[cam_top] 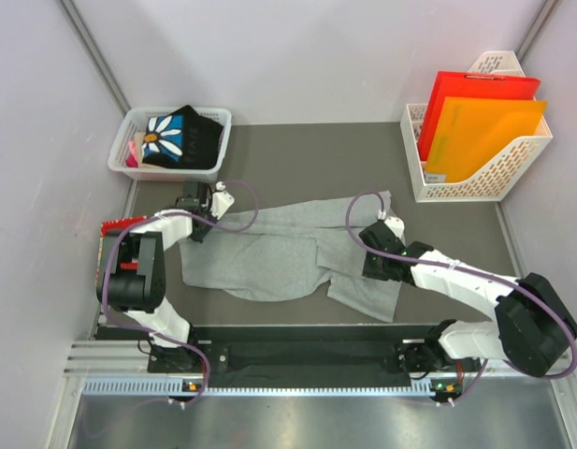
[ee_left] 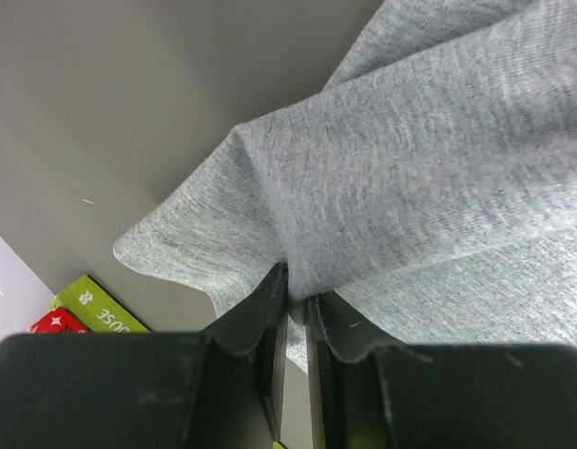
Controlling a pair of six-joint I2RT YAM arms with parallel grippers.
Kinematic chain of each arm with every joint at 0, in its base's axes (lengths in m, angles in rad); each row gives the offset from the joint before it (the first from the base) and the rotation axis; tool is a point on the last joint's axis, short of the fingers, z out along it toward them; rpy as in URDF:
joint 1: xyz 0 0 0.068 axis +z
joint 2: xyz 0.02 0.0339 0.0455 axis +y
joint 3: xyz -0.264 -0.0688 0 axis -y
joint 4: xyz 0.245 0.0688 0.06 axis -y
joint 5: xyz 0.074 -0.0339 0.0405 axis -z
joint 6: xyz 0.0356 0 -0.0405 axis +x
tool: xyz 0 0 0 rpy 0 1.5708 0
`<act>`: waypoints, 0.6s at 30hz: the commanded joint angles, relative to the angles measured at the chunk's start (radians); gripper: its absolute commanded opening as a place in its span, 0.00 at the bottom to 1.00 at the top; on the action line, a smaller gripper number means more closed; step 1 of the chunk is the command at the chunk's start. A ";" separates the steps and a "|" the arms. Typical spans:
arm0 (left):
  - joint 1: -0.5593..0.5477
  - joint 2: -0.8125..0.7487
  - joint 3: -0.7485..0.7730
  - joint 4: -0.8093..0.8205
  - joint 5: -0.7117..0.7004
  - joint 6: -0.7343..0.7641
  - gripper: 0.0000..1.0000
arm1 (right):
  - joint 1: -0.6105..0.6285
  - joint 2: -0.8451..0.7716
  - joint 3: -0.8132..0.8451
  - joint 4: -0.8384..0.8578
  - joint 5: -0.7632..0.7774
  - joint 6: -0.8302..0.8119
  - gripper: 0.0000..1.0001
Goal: Fold and stack the t-shirts
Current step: Flatten out the tshirt
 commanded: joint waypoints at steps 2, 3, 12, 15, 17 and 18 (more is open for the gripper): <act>0.006 -0.039 -0.028 0.006 -0.006 0.012 0.17 | 0.016 0.012 0.033 0.027 0.007 0.004 0.15; 0.006 -0.040 -0.028 0.006 -0.006 0.014 0.17 | 0.016 0.015 0.032 0.027 0.007 0.005 0.12; 0.006 -0.076 -0.020 -0.009 -0.016 0.029 0.21 | 0.014 0.016 0.012 0.030 0.001 0.010 0.07; 0.006 -0.082 -0.014 -0.014 -0.019 0.029 0.24 | 0.014 0.013 0.001 0.035 -0.001 0.014 0.04; 0.006 -0.088 -0.007 -0.017 -0.019 0.027 0.24 | 0.014 0.007 0.004 0.035 0.005 0.011 0.00; 0.006 -0.090 -0.002 -0.019 -0.024 0.027 0.29 | 0.014 0.004 0.010 0.031 0.010 0.008 0.00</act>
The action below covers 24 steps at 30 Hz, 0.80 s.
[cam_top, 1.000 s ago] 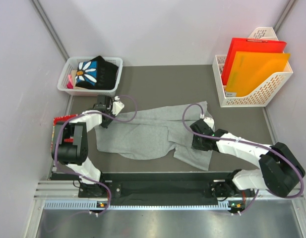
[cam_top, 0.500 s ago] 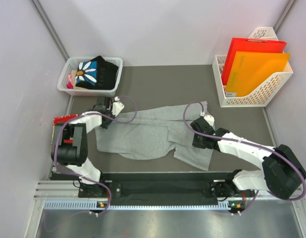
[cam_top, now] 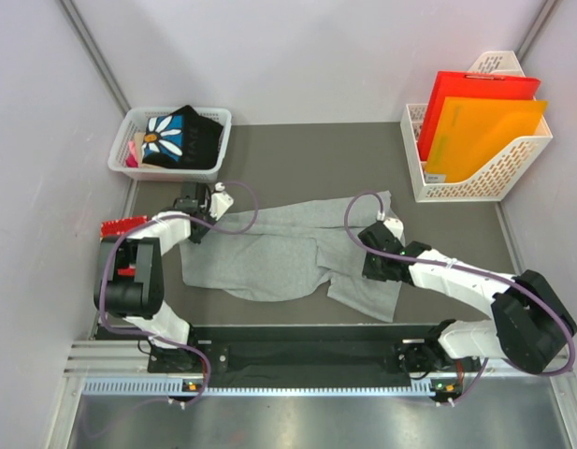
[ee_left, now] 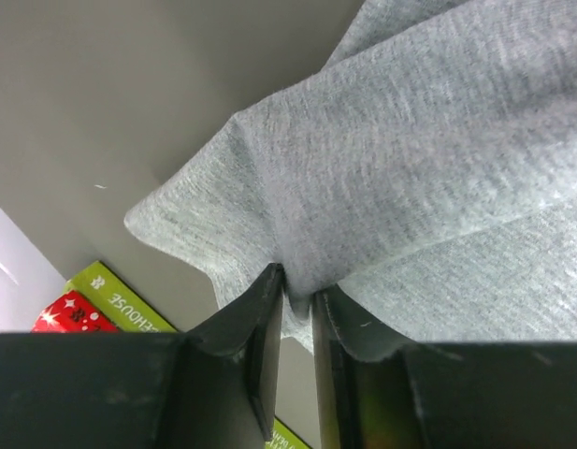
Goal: Fold and stack the t-shirts
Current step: Flatten out the tshirt
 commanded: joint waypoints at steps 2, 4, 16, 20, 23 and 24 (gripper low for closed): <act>0.008 -0.051 0.039 -0.016 -0.024 0.004 0.46 | 0.014 -0.036 0.045 -0.004 0.053 -0.005 0.00; 0.008 -0.070 0.068 -0.044 -0.019 0.001 0.63 | 0.005 -0.062 0.069 -0.022 0.080 -0.025 0.00; 0.008 -0.059 -0.002 -0.035 -0.024 0.001 0.41 | -0.068 -0.098 0.056 -0.006 0.055 -0.073 0.00; 0.008 -0.055 -0.015 -0.035 -0.026 -0.007 0.36 | -0.085 -0.113 0.037 -0.002 0.048 -0.082 0.00; 0.008 -0.055 -0.010 -0.042 -0.019 -0.010 0.30 | -0.099 -0.121 0.037 -0.001 0.039 -0.091 0.00; 0.008 -0.053 -0.009 -0.042 -0.021 -0.011 0.26 | -0.104 -0.124 0.037 -0.001 0.039 -0.094 0.00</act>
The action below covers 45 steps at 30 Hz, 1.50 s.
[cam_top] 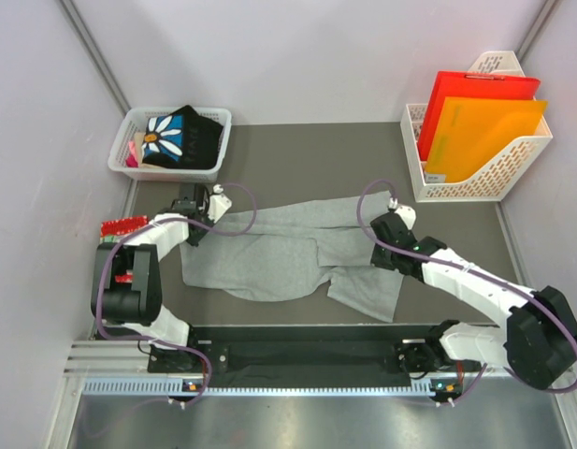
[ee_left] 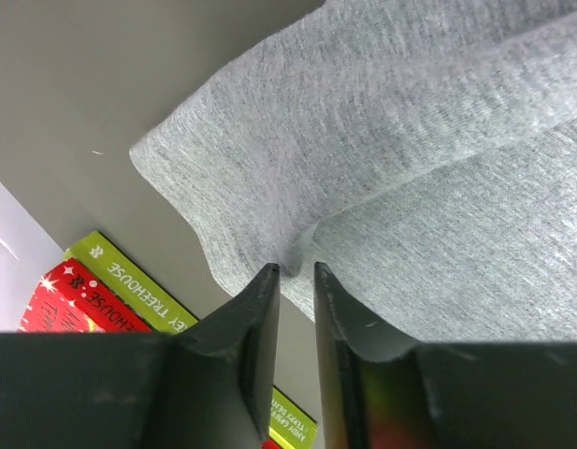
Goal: Fold and stack the t-shirts
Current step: Flatten out the tshirt
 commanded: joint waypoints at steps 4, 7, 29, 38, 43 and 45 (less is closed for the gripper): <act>0.007 0.013 0.022 0.017 -0.001 -0.010 0.18 | -0.027 -0.042 0.003 0.021 -0.005 -0.028 0.00; 0.007 0.033 0.039 0.019 0.003 -0.013 0.15 | -0.027 -0.048 0.007 0.020 -0.004 -0.028 0.00; 0.007 -0.204 0.423 -0.222 0.112 -0.089 0.00 | -0.045 -0.171 0.461 -0.216 0.102 -0.174 0.00; 0.007 -0.437 0.374 -0.313 0.137 -0.076 0.00 | -0.047 -0.335 0.621 -0.371 0.119 -0.203 0.00; 0.007 -0.454 0.387 -0.302 0.102 -0.082 0.00 | -0.047 -0.329 0.763 -0.428 0.145 -0.228 0.00; 0.007 -0.474 0.427 -0.307 0.106 -0.095 0.00 | -0.045 -0.321 0.818 -0.444 0.132 -0.247 0.00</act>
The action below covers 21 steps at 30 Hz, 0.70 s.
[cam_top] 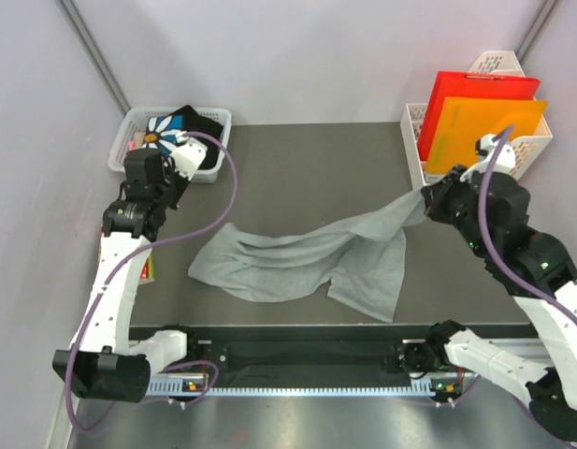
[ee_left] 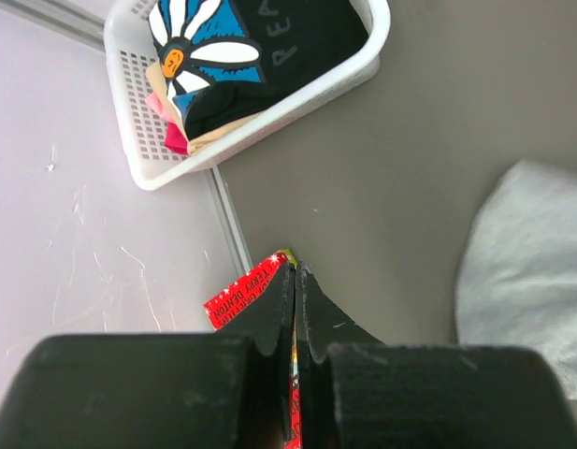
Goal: Fold and stack the t-shirts
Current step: Flatten out the tshirt
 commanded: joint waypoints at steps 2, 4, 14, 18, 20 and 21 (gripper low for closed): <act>0.006 -0.033 0.145 -0.057 0.034 -0.046 0.00 | -0.006 0.014 0.206 -0.042 0.003 -0.069 0.00; 0.006 -0.036 0.188 -0.147 0.154 -0.084 0.00 | -0.007 0.036 0.258 -0.073 0.001 -0.081 0.00; -0.209 0.065 -0.289 0.042 0.079 -0.077 0.60 | -0.007 0.015 -0.013 -0.019 -0.017 -0.025 0.00; -0.313 0.255 -0.254 0.165 0.002 -0.075 0.59 | -0.007 -0.023 -0.145 0.015 -0.045 0.021 0.00; -0.328 0.373 -0.153 0.170 0.003 -0.095 0.56 | -0.006 -0.045 -0.216 0.021 -0.043 0.046 0.00; -0.331 0.410 -0.117 0.171 -0.004 -0.098 0.54 | -0.007 -0.051 -0.236 0.029 -0.046 0.050 0.00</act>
